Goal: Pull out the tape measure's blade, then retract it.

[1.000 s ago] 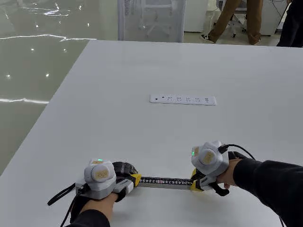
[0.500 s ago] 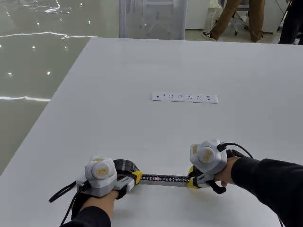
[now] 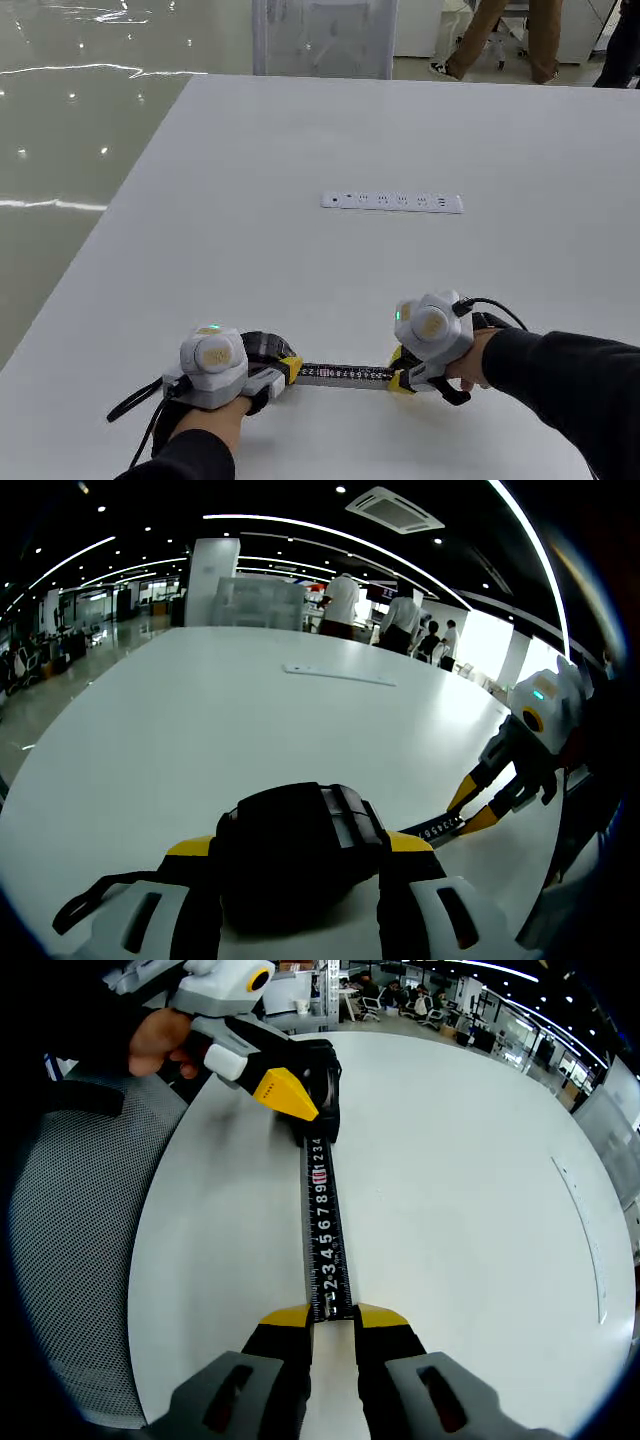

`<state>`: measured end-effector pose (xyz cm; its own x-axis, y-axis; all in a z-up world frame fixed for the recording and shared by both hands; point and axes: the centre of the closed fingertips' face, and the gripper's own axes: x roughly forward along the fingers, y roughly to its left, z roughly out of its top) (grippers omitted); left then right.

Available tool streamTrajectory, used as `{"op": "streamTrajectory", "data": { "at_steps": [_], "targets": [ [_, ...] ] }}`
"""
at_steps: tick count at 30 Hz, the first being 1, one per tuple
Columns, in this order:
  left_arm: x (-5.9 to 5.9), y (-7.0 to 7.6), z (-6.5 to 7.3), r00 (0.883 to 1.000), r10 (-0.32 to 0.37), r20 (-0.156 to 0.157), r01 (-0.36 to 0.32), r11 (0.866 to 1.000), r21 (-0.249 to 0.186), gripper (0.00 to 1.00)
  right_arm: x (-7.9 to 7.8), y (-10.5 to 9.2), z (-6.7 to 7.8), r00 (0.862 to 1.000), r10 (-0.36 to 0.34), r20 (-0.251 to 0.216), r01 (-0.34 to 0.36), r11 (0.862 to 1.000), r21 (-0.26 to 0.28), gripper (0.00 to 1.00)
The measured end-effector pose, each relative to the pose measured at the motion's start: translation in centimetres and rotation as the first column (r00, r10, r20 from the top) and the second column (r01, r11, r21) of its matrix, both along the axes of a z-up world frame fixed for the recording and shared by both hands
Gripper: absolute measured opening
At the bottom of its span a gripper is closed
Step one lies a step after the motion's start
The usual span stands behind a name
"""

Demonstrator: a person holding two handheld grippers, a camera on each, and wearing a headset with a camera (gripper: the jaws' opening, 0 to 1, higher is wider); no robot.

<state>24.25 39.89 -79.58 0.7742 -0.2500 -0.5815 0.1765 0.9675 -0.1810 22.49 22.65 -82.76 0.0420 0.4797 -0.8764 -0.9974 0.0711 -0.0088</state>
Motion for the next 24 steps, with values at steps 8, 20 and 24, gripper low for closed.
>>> {"op": "streamTrajectory", "data": {
  "at_steps": [8, 20, 24],
  "targets": [
    [0.0, 0.0, 0.0, 1.0, -0.004, 0.0, 0.004, 1.0, 0.001, 0.59, 0.0, 0.8, 0.0, 1.0, 0.0, -0.002, 0.0, 1.0, 0.005, 0.12],
    [0.0, 0.0, 0.0, 1.0, -0.008, -0.002, 0.008, 1.0, 0.002, 0.59, 0.1, 1.6, 0.0, 1.0, -0.01, -0.008, 0.01, 1.0, 0.021, 0.12],
    [0.0, 0.0, 0.0, 1.0, -0.012, -0.003, 0.012, 1.0, 0.0, 0.59, 0.0, 2.1, 0.0, 1.0, -0.017, -0.012, 0.018, 0.999, 0.028, 0.12]
  ]
}}
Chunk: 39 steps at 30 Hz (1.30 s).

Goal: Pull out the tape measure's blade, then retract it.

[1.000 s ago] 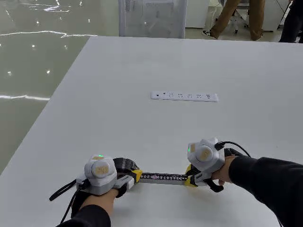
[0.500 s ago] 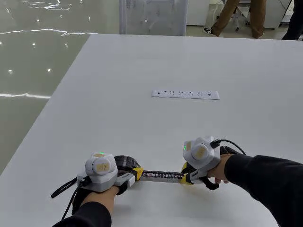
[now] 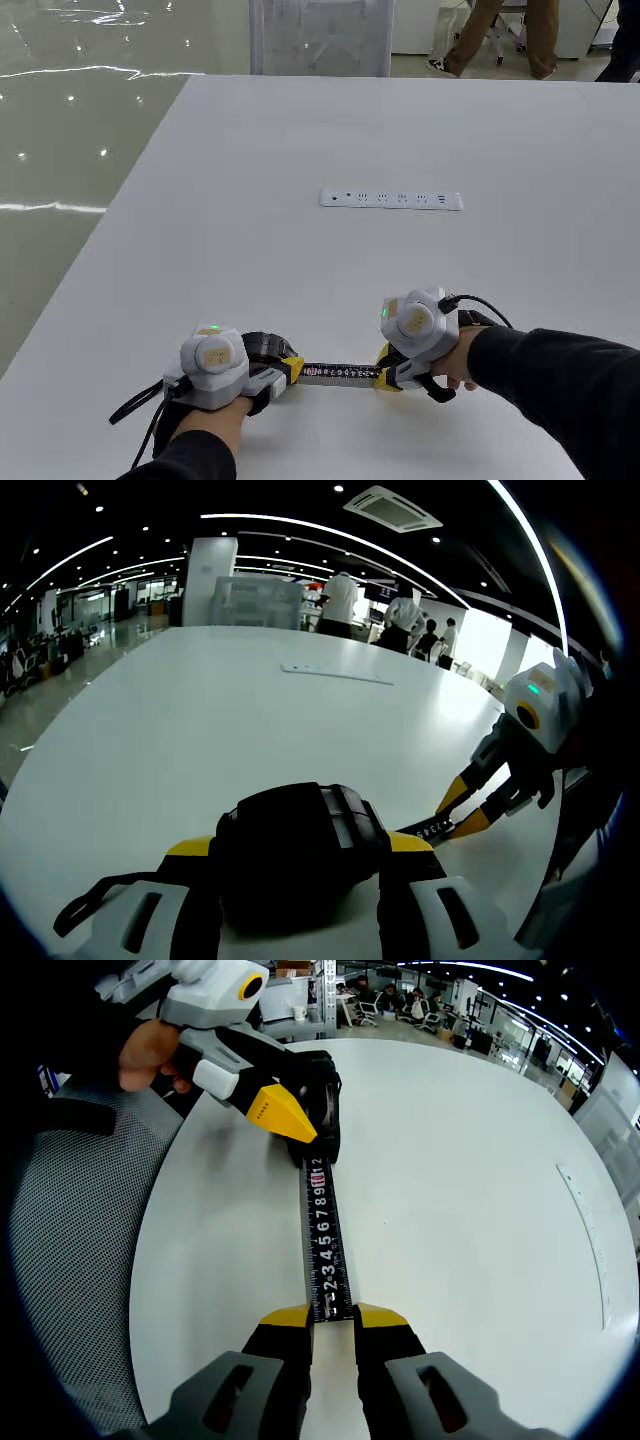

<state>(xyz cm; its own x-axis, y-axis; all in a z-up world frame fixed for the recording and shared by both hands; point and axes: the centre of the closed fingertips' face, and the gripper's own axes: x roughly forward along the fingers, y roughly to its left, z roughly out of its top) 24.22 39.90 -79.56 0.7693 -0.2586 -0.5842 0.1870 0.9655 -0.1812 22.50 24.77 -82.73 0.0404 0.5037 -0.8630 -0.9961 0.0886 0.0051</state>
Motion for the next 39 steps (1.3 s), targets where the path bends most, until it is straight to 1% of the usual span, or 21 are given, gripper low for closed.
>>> {"op": "streamTrajectory", "data": {
  "at_steps": [5, 13, 26, 31, 39],
  "targets": [
    [0.0, 0.0, 0.0, 1.0, -0.005, -0.005, 0.005, 1.0, -0.003, 0.59, -0.1, 0.9, 0.0, 1.0, 0.002, 0.0, -0.002, 1.0, 0.011, 0.12],
    [-0.1, 0.0, 0.1, 1.0, -0.004, -0.002, 0.004, 1.0, -0.003, 0.59, 0.1, 1.5, 0.2, 1.0, -0.009, -0.008, 0.009, 1.0, 0.01, 0.12],
    [-0.1, 0.0, 0.0, 1.0, -0.007, -0.004, 0.007, 1.0, -0.008, 0.59, 0.2, 3.2, 0.2, 1.0, -0.021, -0.012, 0.021, 0.999, 0.031, 0.12],
    [-0.1, 0.0, 0.0, 1.0, -0.006, -0.004, 0.006, 1.0, -0.01, 0.59, 0.2, 3.7, 0.1, 1.0, -0.017, -0.012, 0.018, 0.999, 0.035, 0.12],
    [-0.1, 0.0, 0.0, 1.0, -0.007, -0.009, 0.007, 1.0, -0.01, 0.59, 0.1, 4.7, 0.1, 1.0, -0.011, -0.012, 0.012, 0.998, 0.055, 0.12]
  ]
}}
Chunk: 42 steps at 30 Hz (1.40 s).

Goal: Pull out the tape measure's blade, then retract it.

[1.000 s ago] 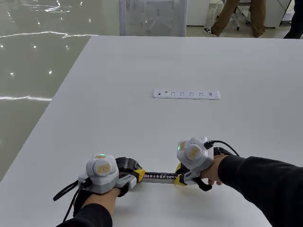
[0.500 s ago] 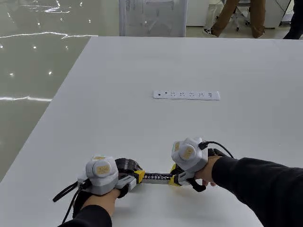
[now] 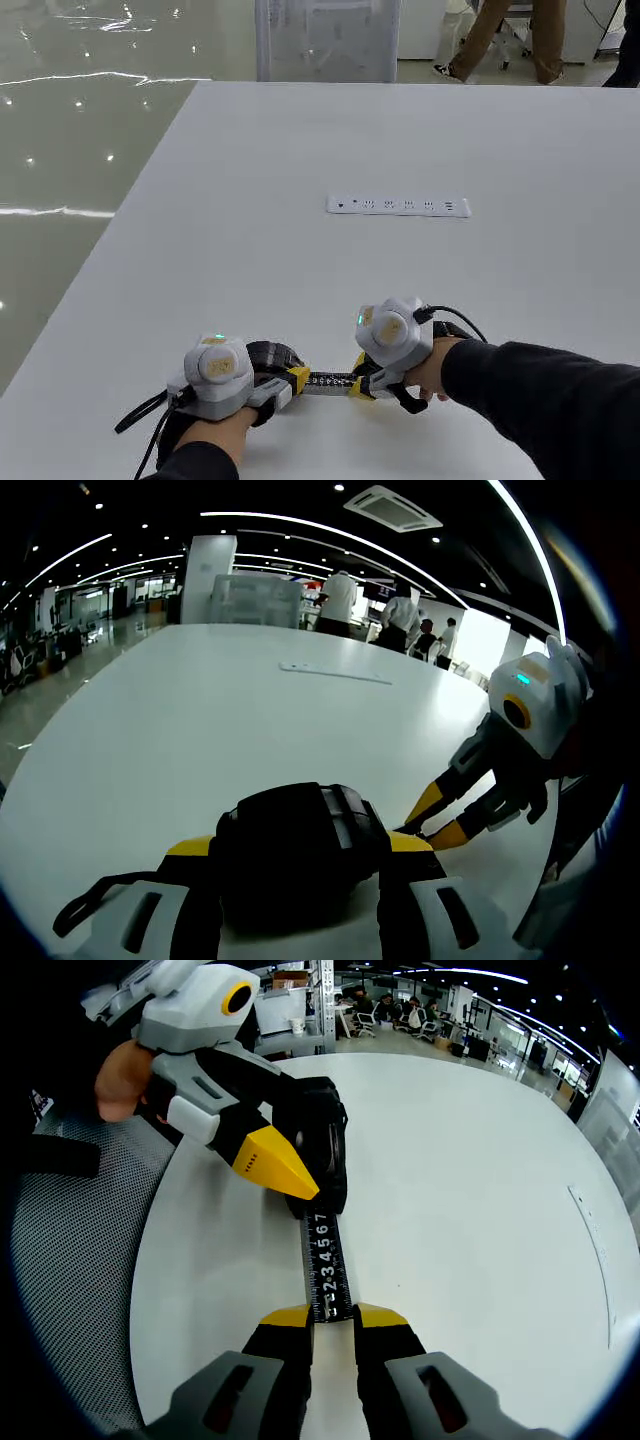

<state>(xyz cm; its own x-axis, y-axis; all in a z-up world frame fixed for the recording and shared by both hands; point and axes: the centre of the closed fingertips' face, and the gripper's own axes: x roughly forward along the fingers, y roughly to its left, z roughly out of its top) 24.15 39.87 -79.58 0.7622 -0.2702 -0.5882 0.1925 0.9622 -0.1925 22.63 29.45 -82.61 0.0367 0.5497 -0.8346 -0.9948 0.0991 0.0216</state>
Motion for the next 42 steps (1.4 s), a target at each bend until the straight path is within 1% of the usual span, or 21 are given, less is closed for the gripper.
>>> {"op": "streamTrajectory", "data": {
  "at_steps": [4, 8, 14, 19, 23, 28, 33, 35, 38, 42],
  "targets": [
    [0.0, 0.0, 0.0, 1.0, 0.0, 0.001, 0.0, 1.0, -0.001, 0.59, 0.0, 0.2, 0.0, 1.0, -0.004, -0.006, 0.004, 1.0, 0.006, 0.12],
    [0.0, 0.0, 0.0, 1.0, 0.0, 0.001, 0.0, 1.0, -0.002, 0.59, 0.0, 0.9, 0.0, 0.999, -0.029, -0.021, 0.029, 0.999, 0.032, 0.12],
    [0.0, -0.1, 0.0, 1.0, -0.003, -0.003, 0.003, 1.0, -0.005, 0.59, -0.1, 1.7, 0.0, 1.0, -0.024, -0.021, 0.025, 0.999, 0.032, 0.12],
    [0.0, -0.1, 0.0, 1.0, -0.003, -0.002, 0.003, 1.0, -0.005, 0.59, 0.0, 2.0, -0.1, 0.998, -0.046, -0.041, 0.048, 0.998, 0.031, 0.11],
    [0.0, -0.1, 0.0, 1.0, -0.002, -0.002, 0.002, 1.0, -0.006, 0.59, -0.2, 2.5, -0.1, 0.998, -0.038, -0.04, 0.039, 0.999, 0.037, 0.11],
    [0.0, -0.1, 0.1, 1.0, -0.002, -0.004, 0.002, 1.0, -0.008, 0.59, -0.2, 3.4, -0.1, 0.999, -0.026, -0.025, 0.027, 0.999, 0.044, 0.11],
    [-0.1, 0.0, 0.1, 1.0, -0.003, -0.005, 0.003, 1.0, -0.009, 0.59, -0.1, 3.8, 0.0, 1.0, -0.019, -0.018, 0.02, 0.999, 0.05, 0.11],
    [-0.1, 0.0, 0.1, 1.0, -0.002, -0.004, 0.002, 1.0, -0.009, 0.59, -0.1, 4.0, 0.0, 1.0, 0.0, 0.0, 0.0, 0.999, 0.055, 0.11],
    [-0.1, 0.0, 0.1, 1.0, -0.001, -0.004, 0.001, 1.0, -0.01, 0.59, 0.0, 4.3, 0.0, 1.0, 0.004, 0.003, -0.004, 0.999, 0.054, 0.11],
    [-0.1, 0.0, 0.1, 1.0, -0.002, -0.004, 0.002, 1.0, -0.011, 0.59, -0.1, 4.8, 0.0, 1.0, -0.004, -0.006, 0.004, 0.998, 0.059, 0.11]
  ]
}}
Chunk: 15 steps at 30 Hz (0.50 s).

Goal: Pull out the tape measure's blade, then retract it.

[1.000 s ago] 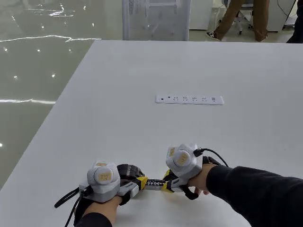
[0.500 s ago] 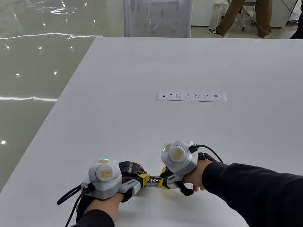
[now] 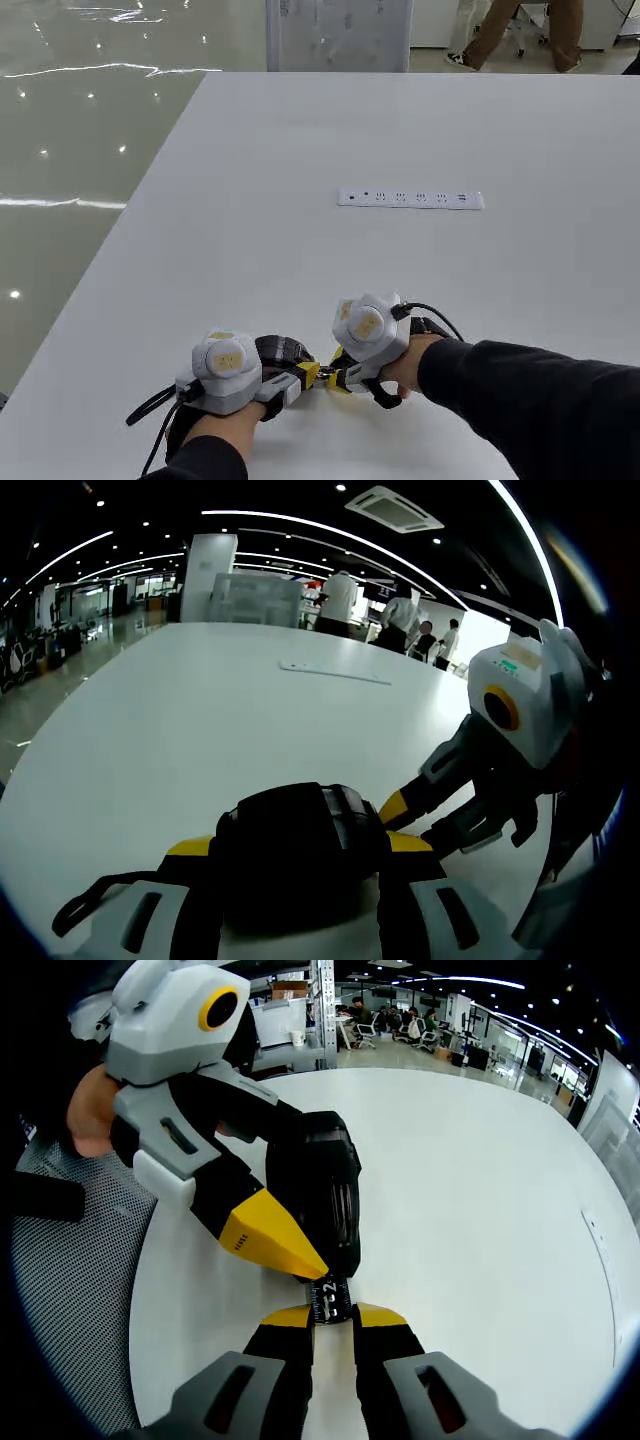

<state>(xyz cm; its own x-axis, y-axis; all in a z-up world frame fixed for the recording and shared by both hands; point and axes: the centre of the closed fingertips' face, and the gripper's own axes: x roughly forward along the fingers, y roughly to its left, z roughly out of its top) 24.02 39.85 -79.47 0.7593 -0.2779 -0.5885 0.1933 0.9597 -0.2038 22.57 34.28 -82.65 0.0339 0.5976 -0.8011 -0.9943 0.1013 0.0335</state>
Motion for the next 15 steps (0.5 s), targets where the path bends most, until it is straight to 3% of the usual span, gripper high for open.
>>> {"op": "streamTrajectory", "data": {
  "at_steps": [8, 15],
  "targets": [
    [0.0, 0.0, -0.1, 1.0, -0.006, -0.01, 0.006, 1.0, -0.006, 0.59, 0.1, 0.9, 0.0, 0.997, -0.035, -0.068, 0.036, 0.999, 0.022, 0.11],
    [0.1, 0.0, -0.1, 1.0, -0.012, -0.009, 0.011, 1.0, -0.009, 0.59, 0.0, 1.2, -0.1, 0.998, -0.023, -0.051, 0.024, 0.999, 0.024, 0.12]
  ]
}}
